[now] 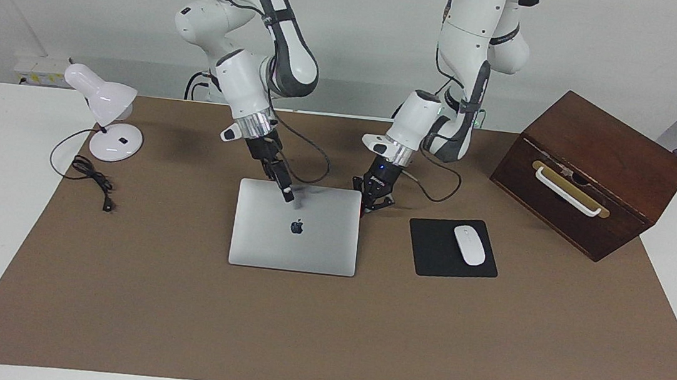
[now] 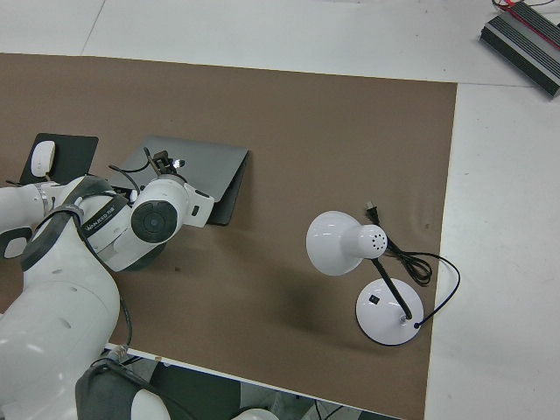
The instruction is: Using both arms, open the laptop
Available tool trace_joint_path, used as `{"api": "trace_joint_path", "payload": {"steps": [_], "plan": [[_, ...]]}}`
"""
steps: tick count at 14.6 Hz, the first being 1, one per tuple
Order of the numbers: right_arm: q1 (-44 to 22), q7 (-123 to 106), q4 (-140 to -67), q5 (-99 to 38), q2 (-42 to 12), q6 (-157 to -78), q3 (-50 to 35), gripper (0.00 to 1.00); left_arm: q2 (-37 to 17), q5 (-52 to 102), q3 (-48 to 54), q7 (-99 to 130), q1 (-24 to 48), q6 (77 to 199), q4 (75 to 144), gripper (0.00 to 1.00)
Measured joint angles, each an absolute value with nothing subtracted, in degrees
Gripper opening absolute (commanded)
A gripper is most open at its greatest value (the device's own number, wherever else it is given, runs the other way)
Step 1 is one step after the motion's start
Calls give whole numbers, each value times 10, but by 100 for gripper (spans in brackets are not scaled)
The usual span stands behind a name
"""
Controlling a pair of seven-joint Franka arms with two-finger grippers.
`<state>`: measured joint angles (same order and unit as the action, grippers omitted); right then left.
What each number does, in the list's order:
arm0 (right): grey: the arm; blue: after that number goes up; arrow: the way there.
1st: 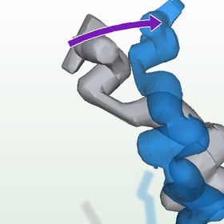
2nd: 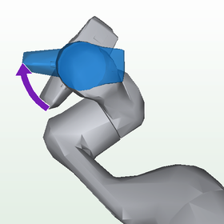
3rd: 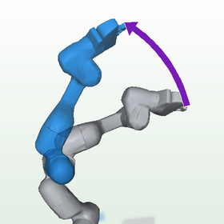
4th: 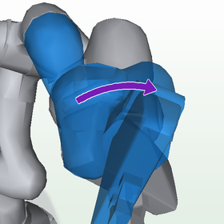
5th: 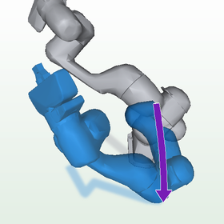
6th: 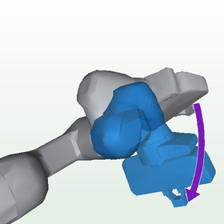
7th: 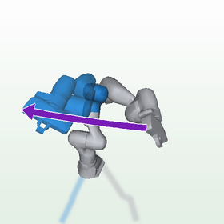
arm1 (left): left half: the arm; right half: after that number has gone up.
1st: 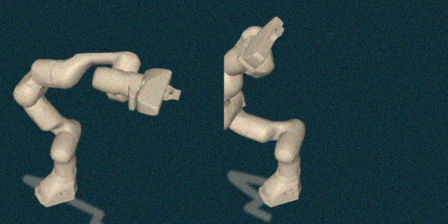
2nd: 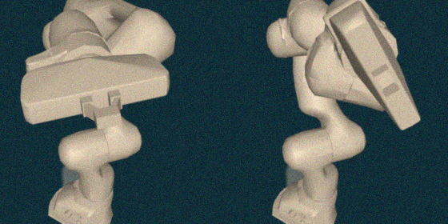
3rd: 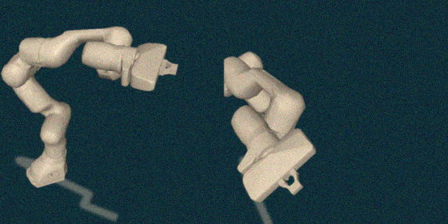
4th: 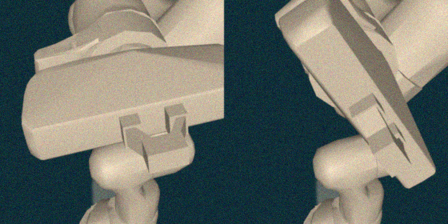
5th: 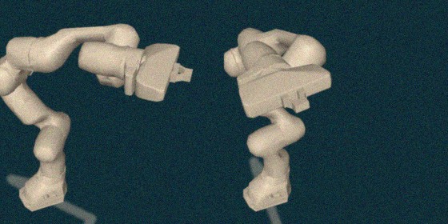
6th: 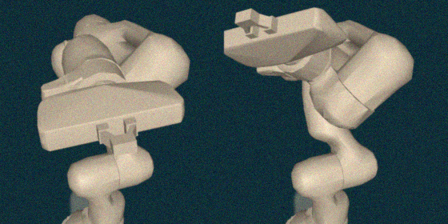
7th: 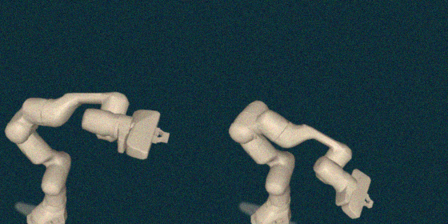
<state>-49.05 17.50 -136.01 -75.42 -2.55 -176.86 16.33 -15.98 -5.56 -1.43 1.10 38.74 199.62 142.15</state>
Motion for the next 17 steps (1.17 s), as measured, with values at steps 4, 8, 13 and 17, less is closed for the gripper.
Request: {"api": "trace_joint_path", "payload": {"steps": [4,8,13,17], "plan": [[-490,175,-1329,-754,-38,-1769,166,100,-160,-56,-14,11,387,1996,1422,0],[-490,149,-1306,-753,-45,-1752,183,100,-160,-56,-14,10,388,1996,1422,0],[-488,118,-1277,-708,-50,-1705,227,100,-160,-56,-14,10,388,1996,1422,0],[-486,117,-1261,-650,-59,-1683,244,100,-160,-56,-14,9,388,1997,1422,0]]}}
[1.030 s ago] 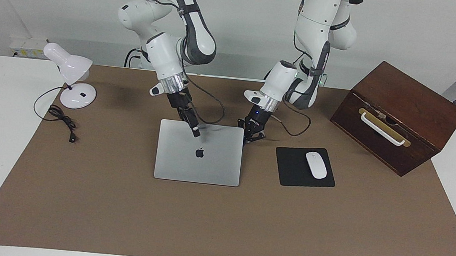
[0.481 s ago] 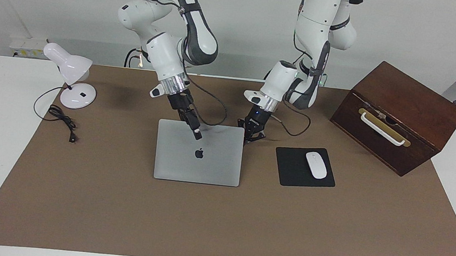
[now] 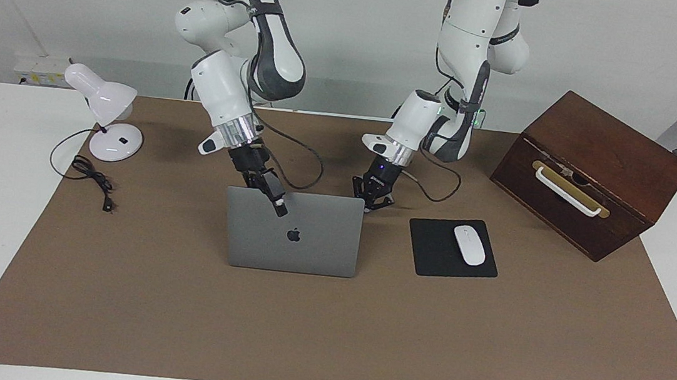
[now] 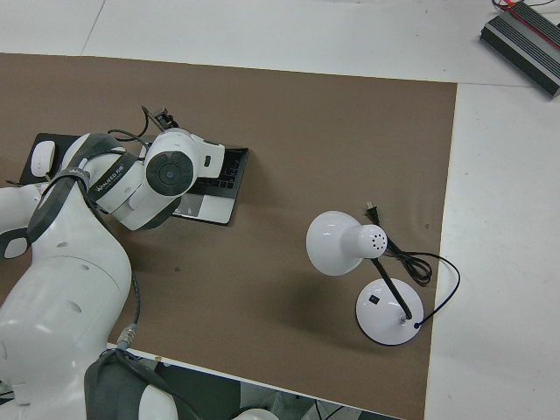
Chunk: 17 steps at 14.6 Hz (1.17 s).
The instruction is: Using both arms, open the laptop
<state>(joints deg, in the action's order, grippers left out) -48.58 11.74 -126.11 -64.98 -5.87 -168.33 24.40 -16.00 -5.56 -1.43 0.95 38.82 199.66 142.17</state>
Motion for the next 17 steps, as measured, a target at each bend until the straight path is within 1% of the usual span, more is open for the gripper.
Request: {"api": "trace_joint_path", "payload": {"steps": [3,7,17], "plan": [[-485,117,-1252,-604,-66,-1679,249,100,-160,-56,-14,9,388,1997,1422,0],[-485,117,-1233,-563,-75,-1651,264,100,-160,-56,-14,9,388,1997,1422,0],[-484,116,-1190,-526,-82,-1580,299,100,-160,-56,-14,9,388,1997,1422,0]]}}
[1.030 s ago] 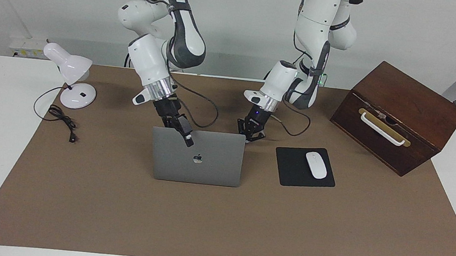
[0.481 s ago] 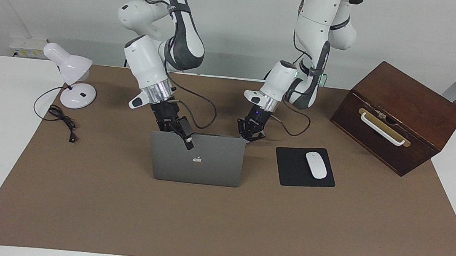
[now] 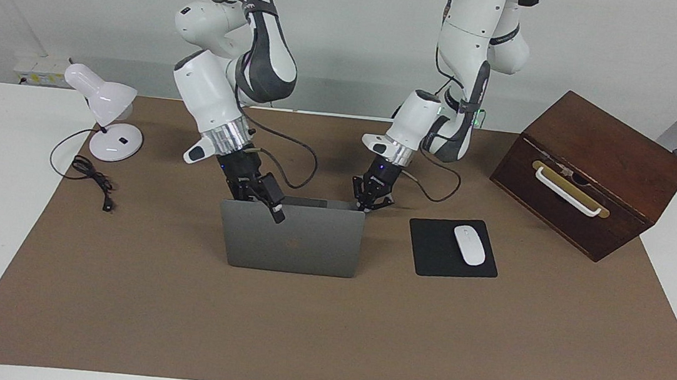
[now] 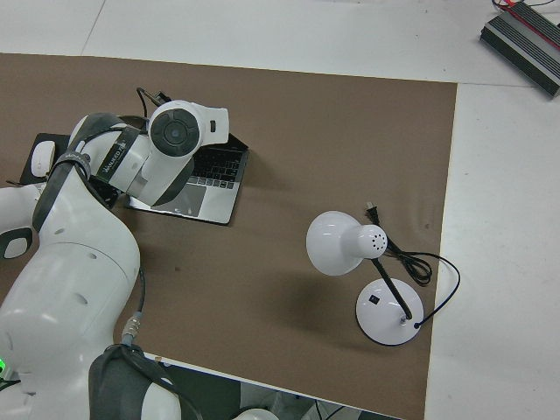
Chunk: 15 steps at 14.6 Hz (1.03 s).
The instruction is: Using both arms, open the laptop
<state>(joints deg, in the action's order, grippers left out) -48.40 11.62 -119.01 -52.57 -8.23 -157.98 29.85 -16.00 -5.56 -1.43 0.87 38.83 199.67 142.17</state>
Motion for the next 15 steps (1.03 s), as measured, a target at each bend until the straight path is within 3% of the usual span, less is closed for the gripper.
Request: {"api": "trace_joint_path", "payload": {"steps": [15], "plan": [[-474,120,-1079,-526,-166,-1541,322,100,-160,-56,-14,8,388,1997,1422,0]]}}
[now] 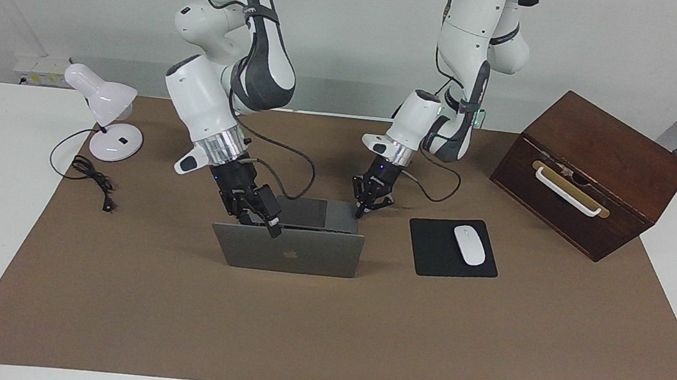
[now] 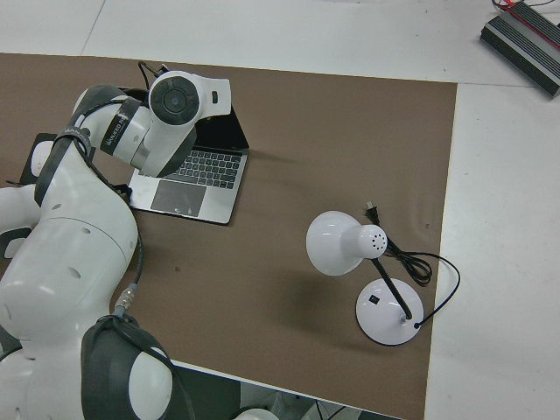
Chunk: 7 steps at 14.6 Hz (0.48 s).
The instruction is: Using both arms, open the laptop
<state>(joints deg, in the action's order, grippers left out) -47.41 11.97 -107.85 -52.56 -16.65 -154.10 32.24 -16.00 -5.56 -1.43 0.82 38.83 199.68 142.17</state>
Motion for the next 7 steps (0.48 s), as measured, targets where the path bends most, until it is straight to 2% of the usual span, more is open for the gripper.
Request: {"api": "trace_joint_path", "payload": {"steps": [7], "plan": [[-459,125,-1041,-526,-201,-1530,322,100,-160,-56,-14,8,388,1997,1422,0]]}}
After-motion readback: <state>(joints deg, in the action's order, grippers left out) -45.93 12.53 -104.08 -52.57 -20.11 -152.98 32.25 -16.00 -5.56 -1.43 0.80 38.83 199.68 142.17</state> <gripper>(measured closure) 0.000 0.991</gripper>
